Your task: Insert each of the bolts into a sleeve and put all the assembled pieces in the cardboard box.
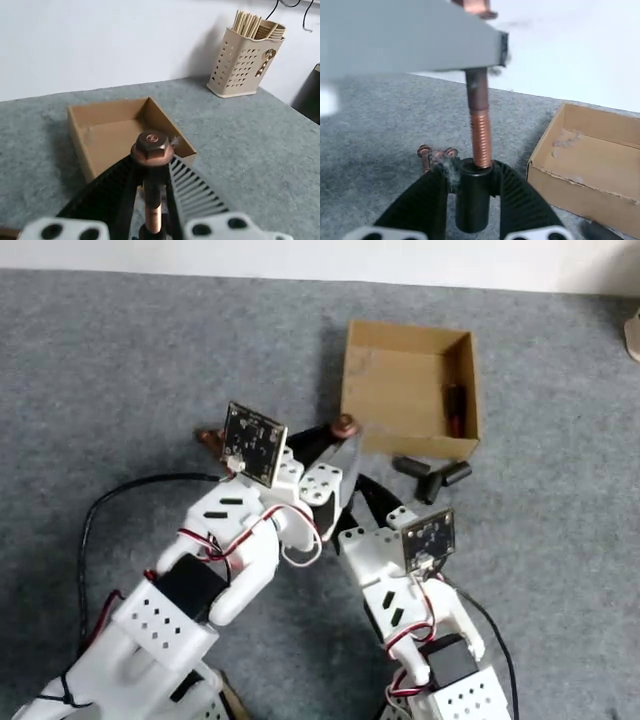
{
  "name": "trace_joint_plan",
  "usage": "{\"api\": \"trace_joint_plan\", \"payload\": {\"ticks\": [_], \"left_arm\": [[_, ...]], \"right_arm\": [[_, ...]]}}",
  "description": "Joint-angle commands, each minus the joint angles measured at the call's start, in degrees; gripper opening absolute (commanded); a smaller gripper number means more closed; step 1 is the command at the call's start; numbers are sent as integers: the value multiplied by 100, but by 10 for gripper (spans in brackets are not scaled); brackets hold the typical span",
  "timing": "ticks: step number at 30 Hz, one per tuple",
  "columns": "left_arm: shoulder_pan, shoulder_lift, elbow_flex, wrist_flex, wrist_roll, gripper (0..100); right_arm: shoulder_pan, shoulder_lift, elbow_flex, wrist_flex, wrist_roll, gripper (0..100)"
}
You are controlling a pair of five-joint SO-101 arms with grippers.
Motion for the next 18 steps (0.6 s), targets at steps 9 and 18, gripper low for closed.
{"api": "trace_joint_plan", "payload": {"ticks": [9, 18], "left_arm": [[75, -48, -303, 264, 35, 6], [48, -57, 462, 237, 53, 6]], "right_arm": [[-31, -92, 655, -22, 70, 4], [-22, -110, 655, -198, 44, 4]]}}
